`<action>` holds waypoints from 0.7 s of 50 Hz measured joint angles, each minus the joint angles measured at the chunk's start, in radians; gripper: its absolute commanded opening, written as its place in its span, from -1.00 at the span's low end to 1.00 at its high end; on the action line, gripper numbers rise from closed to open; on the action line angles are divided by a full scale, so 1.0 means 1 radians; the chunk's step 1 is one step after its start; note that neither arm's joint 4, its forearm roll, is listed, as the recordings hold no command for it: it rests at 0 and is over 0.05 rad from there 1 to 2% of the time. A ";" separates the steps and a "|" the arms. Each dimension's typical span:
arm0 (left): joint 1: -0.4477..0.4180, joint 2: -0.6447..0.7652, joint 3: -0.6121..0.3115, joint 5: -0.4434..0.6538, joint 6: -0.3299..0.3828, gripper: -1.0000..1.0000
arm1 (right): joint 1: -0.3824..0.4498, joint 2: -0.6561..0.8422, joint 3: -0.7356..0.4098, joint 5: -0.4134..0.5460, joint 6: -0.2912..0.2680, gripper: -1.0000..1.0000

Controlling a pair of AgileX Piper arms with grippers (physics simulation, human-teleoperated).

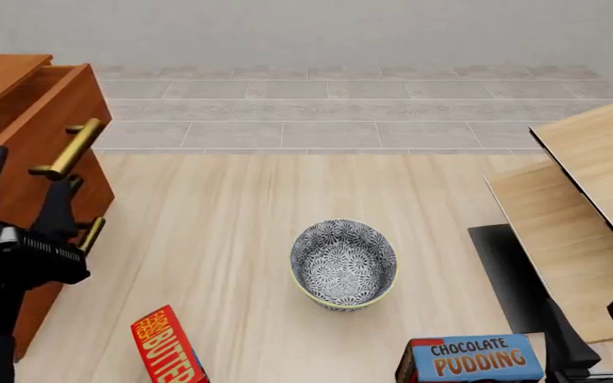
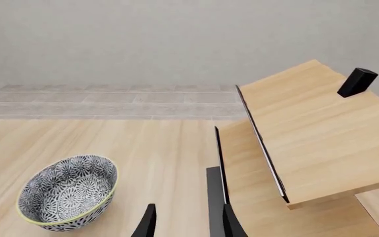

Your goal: Close the top drawer of the cabinet.

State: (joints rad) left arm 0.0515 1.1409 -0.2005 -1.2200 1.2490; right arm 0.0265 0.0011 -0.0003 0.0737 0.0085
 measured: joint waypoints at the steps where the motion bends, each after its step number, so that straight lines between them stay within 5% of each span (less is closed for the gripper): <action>1: 0.001 0.001 0.000 0.000 0.000 1.00 | 0.000 0.000 0.000 0.000 0.000 1.00; 35: 0.040 0.016 -0.011 0.000 -0.002 1.00 | -0.001 0.000 0.000 0.009 0.015 1.00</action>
State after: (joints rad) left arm 0.0915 1.1566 -0.2115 -1.2200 1.2470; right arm 0.0259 0.0011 -0.0002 0.0829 0.0234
